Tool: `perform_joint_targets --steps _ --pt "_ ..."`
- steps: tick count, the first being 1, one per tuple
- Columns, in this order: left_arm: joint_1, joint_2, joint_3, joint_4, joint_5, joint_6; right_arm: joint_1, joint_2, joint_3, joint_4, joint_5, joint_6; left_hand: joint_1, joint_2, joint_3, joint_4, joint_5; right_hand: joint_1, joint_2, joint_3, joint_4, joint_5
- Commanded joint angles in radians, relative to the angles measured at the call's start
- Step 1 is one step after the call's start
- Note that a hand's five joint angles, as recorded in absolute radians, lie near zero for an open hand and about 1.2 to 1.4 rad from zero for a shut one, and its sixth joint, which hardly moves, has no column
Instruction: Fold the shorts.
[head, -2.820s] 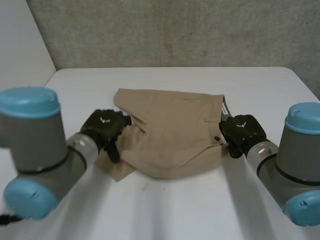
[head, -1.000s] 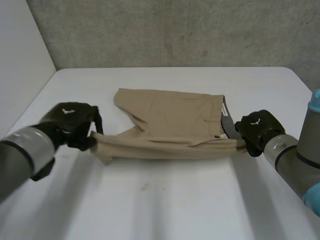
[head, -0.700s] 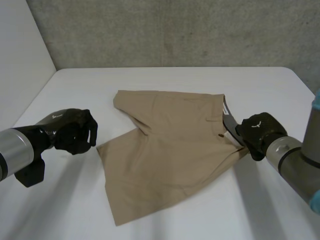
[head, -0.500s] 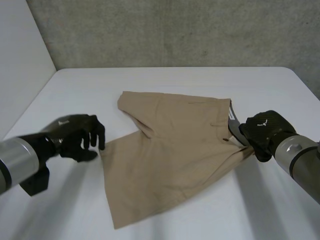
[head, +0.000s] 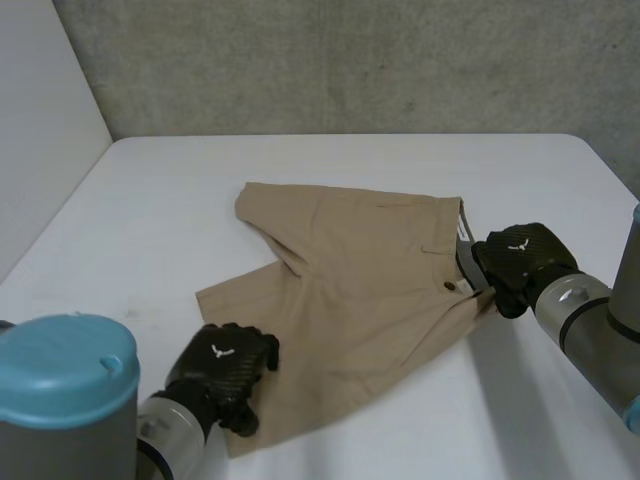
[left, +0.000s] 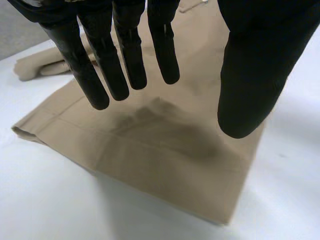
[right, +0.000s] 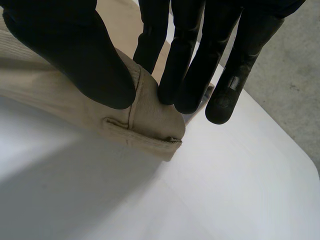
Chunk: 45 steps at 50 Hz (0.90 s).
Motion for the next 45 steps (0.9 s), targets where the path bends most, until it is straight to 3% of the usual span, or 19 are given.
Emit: perform_joint_targets --steps 1,23,28,31,39,45 --pt "-0.043 -0.04 -0.001 -0.002 0.007 0.001 0.004 0.044 0.003 -0.011 0.001 0.015 0.155 0.158 0.161 0.156 0.155 0.435 0.221 0.22 0.209 0.231" --pt "-0.05 -0.15 0.009 0.104 -0.021 0.002 0.004 0.044 0.004 -0.017 -0.001 0.017 0.161 0.164 0.167 0.162 0.161 0.435 0.221 0.22 0.209 0.231" --pt "-0.05 -0.161 0.014 0.107 -0.022 0.002 0.006 0.044 0.004 -0.017 -0.001 0.017 0.48 0.484 0.486 0.482 0.481 0.435 0.221 0.22 0.209 0.231" --pt "-0.05 -0.159 0.015 0.118 -0.024 0.002 0.006 0.044 0.004 -0.017 -0.001 0.017 0.814 0.817 0.82 0.815 0.814 0.435 0.221 0.22 0.209 0.231" --pt "-0.05 -0.118 0.029 0.112 -0.088 0.043 0.006 0.038 0.004 -0.009 0.001 0.012 0.815 0.819 0.821 0.816 0.816 0.435 0.221 0.22 0.209 0.231" --pt "-0.043 0.037 0.029 0.022 -0.084 0.126 -0.006 -0.04 0.006 0.102 -0.009 -0.075 0.815 0.819 0.821 0.816 0.816 0.435 0.221 0.22 0.209 0.231"
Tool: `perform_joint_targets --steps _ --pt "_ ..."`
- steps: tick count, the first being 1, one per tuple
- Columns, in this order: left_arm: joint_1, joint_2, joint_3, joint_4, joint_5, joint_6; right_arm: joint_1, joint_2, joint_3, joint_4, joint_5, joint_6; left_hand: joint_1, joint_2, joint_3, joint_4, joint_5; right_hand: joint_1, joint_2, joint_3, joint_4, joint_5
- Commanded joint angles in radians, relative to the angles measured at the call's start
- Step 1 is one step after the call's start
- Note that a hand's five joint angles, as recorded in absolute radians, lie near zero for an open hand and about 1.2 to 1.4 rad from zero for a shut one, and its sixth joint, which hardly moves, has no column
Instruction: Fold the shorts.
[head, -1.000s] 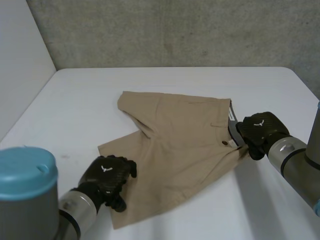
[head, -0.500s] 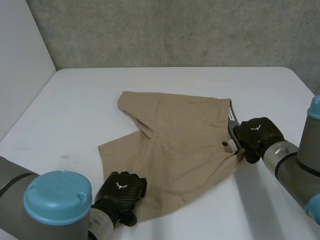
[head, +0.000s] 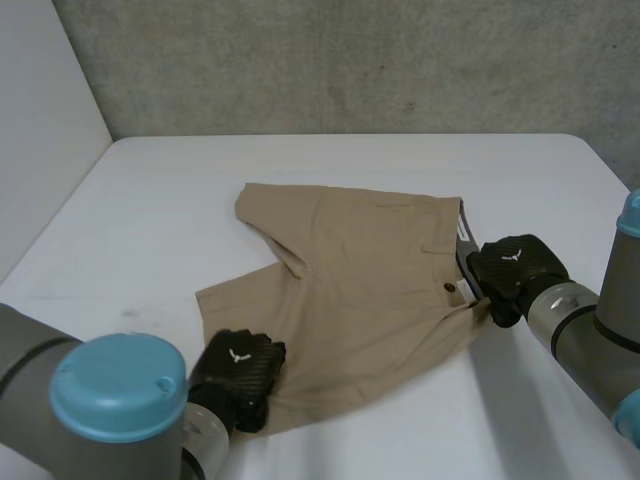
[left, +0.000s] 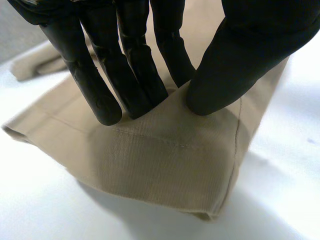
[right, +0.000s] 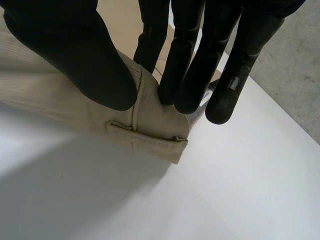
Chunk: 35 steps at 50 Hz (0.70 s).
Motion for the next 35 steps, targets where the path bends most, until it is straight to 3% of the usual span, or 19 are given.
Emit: perform_joint_targets --steps 1,7,11,15,24,35 --pt "0.007 0.166 0.006 -0.105 -0.004 0.084 -0.014 -0.085 0.0 0.127 -0.01 -0.096 0.272 0.207 0.213 0.204 0.241 0.435 0.221 0.22 0.208 0.231" --pt "0.012 0.284 0.046 -0.356 0.034 0.096 -0.017 -0.158 0.004 0.318 -0.012 -0.265 0.272 0.207 0.213 0.204 0.241 0.435 0.221 0.22 0.208 0.231" --pt "0.029 0.358 0.082 -0.617 0.138 0.096 -0.023 -0.22 0.037 0.475 -0.013 -0.386 0.272 0.207 0.213 0.204 0.241 0.435 0.221 0.22 0.208 0.231" --pt "0.062 0.419 0.097 -0.74 0.237 0.101 -0.069 -0.293 0.069 0.607 -0.047 -0.488 0.272 0.207 0.213 0.204 0.241 0.435 0.221 0.22 0.208 0.231" --pt "0.23 0.412 0.102 -0.682 0.286 0.23 -0.15 -0.277 0.064 0.601 -0.205 -0.491 0.272 0.207 0.213 0.204 0.241 0.435 0.221 0.22 0.208 0.231" --pt "0.248 0.208 0.174 -0.553 0.291 0.267 -0.143 -0.123 0.018 0.445 -0.164 -0.396 0.272 0.207 0.213 0.204 0.241 0.435 0.221 0.22 0.208 0.231"
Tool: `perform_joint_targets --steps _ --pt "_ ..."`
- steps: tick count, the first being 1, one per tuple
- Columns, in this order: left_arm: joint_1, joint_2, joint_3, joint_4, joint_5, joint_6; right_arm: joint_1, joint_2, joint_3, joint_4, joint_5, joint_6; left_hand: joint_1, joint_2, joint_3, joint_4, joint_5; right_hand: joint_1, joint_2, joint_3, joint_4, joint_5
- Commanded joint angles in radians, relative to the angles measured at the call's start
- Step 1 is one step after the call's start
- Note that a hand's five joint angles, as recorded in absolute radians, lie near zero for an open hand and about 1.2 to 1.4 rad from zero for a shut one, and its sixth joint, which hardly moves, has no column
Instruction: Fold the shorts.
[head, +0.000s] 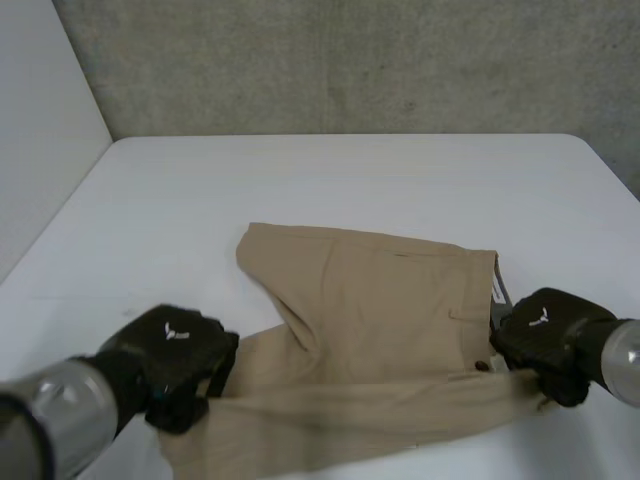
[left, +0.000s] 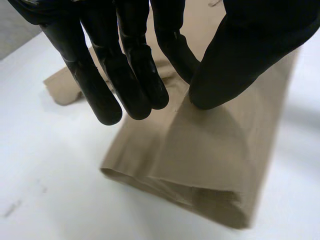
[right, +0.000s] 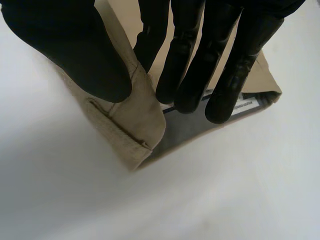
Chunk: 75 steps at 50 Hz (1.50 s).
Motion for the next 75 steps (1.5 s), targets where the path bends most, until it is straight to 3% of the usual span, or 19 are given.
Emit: perform_joint_targets --steps 1,3,5,7,12,19,25,33,43,69,71,74,75 --pt "-0.002 -0.12 0.04 0.059 0.003 0.005 0.01 0.082 -0.026 -0.079 0.041 0.082 0.272 0.205 0.209 0.203 0.241 0.435 0.221 0.22 0.209 0.231" --pt "-0.009 -0.135 0.044 0.069 0.006 0.005 0.019 0.091 -0.025 -0.081 0.046 0.087 0.272 0.205 0.209 0.203 0.241 0.435 0.221 0.22 0.209 0.231" --pt "-0.022 -0.155 0.059 0.091 0.01 0.007 0.033 0.1 -0.02 -0.081 0.047 0.087 -0.275 -0.341 -0.337 -0.343 -0.306 0.435 0.221 0.22 0.209 0.231" --pt "-0.029 -0.161 0.072 0.105 0.01 0.008 0.039 0.103 -0.019 -0.082 0.047 0.087 -0.581 -0.647 -0.643 -0.649 -0.612 0.435 0.221 0.22 0.209 0.231" --pt "0.022 -0.161 0.118 0.215 0.007 0.004 0.038 0.103 -0.011 -0.082 0.047 0.087 -0.647 -0.713 -0.709 -0.715 -0.678 0.435 0.221 0.22 0.209 0.231" --pt "0.108 -0.273 0.161 0.364 0.006 0.008 0.036 0.103 -0.011 -0.084 0.047 0.092 -0.588 -0.654 -0.65 -0.657 -0.619 0.435 0.221 0.22 0.209 0.231" --pt "0.106 -0.468 0.254 0.367 -0.002 0.002 0.041 0.103 -0.007 -0.085 0.047 0.096 -0.445 -0.511 -0.507 -0.513 -0.476 0.435 0.221 0.22 0.209 0.231" --pt "0.085 -0.656 0.398 0.359 -0.002 0.001 0.042 0.103 -0.005 -0.085 0.047 0.098 -0.418 -0.484 -0.48 -0.486 -0.449 0.435 0.221 0.22 0.209 0.231" --pt "0.053 -0.762 0.55 0.362 -0.003 -0.007 0.042 0.103 0.007 -0.107 0.049 0.096 -0.632 -0.698 -0.694 -0.7 -0.663 0.435 0.221 0.22 0.209 0.231" --pt "-0.007 -0.934 0.788 0.364 -0.002 -0.025 0.044 0.16 0.013 -0.127 0.049 0.095 -0.662 -0.728 -0.724 -0.73 -0.693 0.435 0.221 0.22 0.209 0.231" --pt "-0.009 -0.937 0.79 0.365 0.001 -0.025 0.044 0.163 0.013 -0.128 0.049 0.095 -0.58 -0.646 -0.642 -0.648 -0.611 0.435 0.221 0.22 0.209 0.231" --pt "-0.01 -0.937 0.79 0.366 -0.006 -0.027 0.044 0.166 0.013 -0.128 0.049 0.095 -0.205 -0.271 -0.267 -0.273 -0.236 0.435 0.221 0.22 0.209 0.231" --pt "-0.01 -0.936 0.79 0.366 -0.009 -0.028 0.044 0.167 0.013 -0.128 0.049 0.095 0.046 -0.02 -0.016 -0.022 0.015 0.435 0.221 0.22 0.209 0.231"
